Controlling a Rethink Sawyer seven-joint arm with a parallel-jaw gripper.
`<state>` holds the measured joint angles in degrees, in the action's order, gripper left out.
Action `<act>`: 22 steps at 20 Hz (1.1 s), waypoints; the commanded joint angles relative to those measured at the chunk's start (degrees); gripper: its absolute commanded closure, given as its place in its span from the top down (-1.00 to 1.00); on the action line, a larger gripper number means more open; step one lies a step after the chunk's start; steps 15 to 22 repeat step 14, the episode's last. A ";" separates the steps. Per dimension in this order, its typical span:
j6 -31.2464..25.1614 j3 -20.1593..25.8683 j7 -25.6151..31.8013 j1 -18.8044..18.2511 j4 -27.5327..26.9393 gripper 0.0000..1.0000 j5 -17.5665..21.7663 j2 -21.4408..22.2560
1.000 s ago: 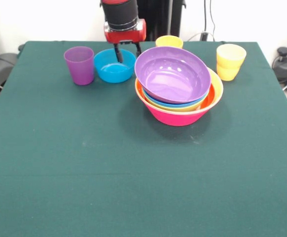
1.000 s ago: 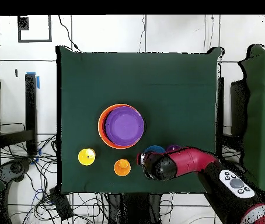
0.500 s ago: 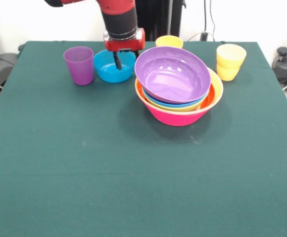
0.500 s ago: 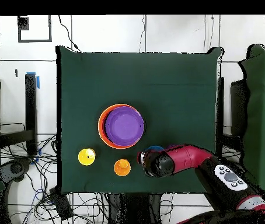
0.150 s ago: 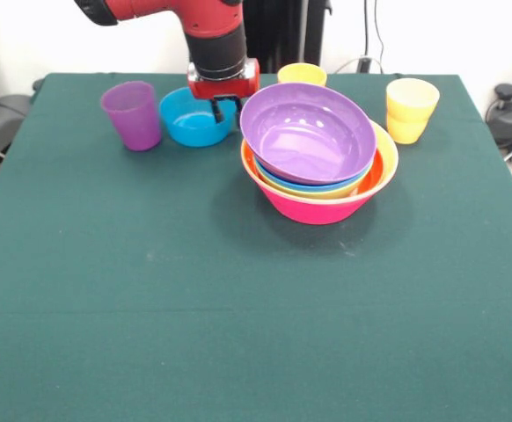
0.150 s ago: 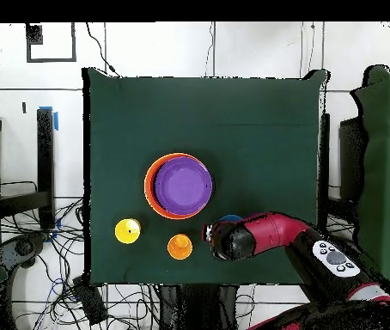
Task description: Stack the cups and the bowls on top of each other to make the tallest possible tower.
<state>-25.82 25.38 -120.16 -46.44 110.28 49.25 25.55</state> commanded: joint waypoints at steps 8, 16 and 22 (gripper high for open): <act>5.10 0.42 3.10 1.17 -6.20 -1.00 4.49 -2.98; 4.78 -1.73 0.94 3.78 -6.68 -1.00 5.48 -2.24; 4.78 -1.73 0.94 3.78 -6.68 -1.00 5.48 -2.24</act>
